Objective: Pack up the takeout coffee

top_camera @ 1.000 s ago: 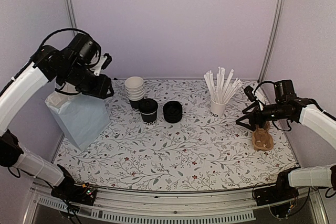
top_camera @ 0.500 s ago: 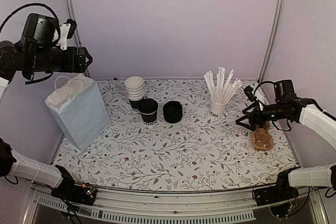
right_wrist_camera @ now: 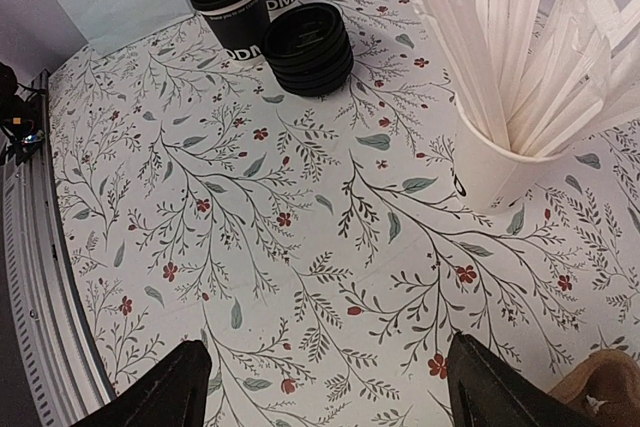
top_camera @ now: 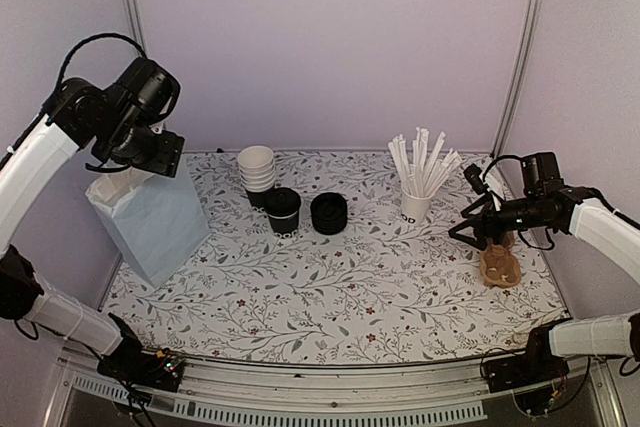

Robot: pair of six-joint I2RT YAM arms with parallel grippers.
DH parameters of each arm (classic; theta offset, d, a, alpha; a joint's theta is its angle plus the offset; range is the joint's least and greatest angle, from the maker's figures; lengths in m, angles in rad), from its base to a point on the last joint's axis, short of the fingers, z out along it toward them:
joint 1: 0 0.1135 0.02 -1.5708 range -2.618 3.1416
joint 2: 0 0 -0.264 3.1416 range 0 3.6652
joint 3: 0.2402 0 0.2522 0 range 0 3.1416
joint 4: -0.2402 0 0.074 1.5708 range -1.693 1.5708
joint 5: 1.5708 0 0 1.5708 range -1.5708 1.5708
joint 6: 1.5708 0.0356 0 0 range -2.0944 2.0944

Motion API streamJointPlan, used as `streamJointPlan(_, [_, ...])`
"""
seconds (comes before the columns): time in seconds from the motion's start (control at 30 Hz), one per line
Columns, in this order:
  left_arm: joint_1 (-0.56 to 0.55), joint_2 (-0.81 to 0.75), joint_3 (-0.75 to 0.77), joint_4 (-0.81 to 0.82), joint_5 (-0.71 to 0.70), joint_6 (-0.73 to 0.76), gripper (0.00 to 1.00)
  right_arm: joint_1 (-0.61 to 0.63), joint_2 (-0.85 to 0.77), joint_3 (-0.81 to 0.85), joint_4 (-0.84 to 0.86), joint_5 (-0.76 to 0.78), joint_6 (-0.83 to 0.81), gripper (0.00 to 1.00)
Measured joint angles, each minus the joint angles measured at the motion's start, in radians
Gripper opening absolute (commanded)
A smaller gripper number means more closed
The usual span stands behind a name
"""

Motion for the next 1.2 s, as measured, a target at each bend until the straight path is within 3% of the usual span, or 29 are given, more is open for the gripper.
streamJointPlan(0.13, [0.005, -0.008, -0.037, -0.007, -0.038, -0.003, 0.55, 0.000, 0.005, 0.000, 0.000, 0.000, 0.000, 0.85])
streamJointPlan(0.37, [0.005, 0.017, -0.058, -0.013, -0.066, 0.004, 0.14, 0.000, 0.006, 0.000, 0.000, 0.000, 0.000, 0.84])
streamJointPlan(0.5, [-0.021, 0.031, -0.048, -0.006, -0.023, 0.021, 0.00, 0.000, 0.007, 0.000, 0.000, 0.000, 0.000, 0.84])
streamJointPlan(0.9, [-0.126, 0.041, -0.039, -0.008, 0.195, 0.032, 0.00, 0.000, 0.012, 0.000, 0.000, 0.000, 0.000, 0.84])
streamJointPlan(1.2, [-0.229, -0.029, -0.040, -0.008, 0.374, -0.063, 0.00, 0.000, 0.012, 0.000, 0.000, 0.000, 0.000, 0.84])
